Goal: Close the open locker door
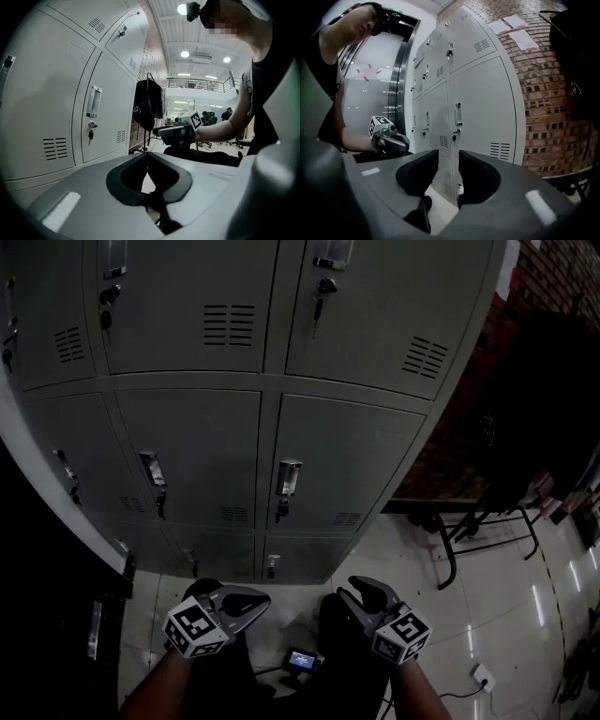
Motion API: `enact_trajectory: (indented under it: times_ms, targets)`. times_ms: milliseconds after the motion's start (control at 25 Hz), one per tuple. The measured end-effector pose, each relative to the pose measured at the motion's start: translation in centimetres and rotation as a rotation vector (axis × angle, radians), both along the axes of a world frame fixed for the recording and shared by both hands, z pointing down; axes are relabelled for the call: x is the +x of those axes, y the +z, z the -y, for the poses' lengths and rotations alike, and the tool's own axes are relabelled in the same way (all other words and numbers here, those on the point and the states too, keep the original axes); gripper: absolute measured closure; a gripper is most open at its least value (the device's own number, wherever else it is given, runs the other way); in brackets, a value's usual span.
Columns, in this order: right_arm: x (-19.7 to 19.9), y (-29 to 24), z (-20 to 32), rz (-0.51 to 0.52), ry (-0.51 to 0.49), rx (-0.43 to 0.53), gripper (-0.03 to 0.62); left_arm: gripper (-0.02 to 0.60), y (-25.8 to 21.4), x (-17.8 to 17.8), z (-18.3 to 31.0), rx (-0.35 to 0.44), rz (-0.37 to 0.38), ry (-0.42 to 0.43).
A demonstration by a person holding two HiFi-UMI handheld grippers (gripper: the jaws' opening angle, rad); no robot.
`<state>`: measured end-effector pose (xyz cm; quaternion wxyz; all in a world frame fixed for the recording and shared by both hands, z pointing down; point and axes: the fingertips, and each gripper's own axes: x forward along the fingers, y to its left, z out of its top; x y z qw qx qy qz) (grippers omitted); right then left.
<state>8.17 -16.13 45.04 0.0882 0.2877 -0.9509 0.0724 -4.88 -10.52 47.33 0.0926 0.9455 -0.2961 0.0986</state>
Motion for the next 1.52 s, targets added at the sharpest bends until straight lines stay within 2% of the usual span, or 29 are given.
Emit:
enact_trajectory:
  times_ms: [280,560,720,1160,1520]
  targets:
    - [0.2,0.1,-2.4,-0.045,-0.028,0.043,0.473,0.569,0.2,0.2,0.0,-0.005,0.013,0.002]
    - [0.4,0.2,-3.1,-0.086,-0.031,0.084,0.546,0.569,0.3,0.3,0.0,-0.007,0.022,0.003]
    - [0.7,0.2,-3.7,-0.07,-0.03,0.066,0.572,0.569,0.3,0.3,0.0,-0.007,0.023,0.003]
    - [0.6,0.9,-4.1,-0.074,-0.036,0.045,0.591,0.569,0.4,0.4,0.0,-0.007,0.037,0.005]
    - [0.8,0.4,-4.4,-0.048,-0.034,0.067,0.592,0.569,0.4,0.4,0.0,-0.005,0.038,0.005]
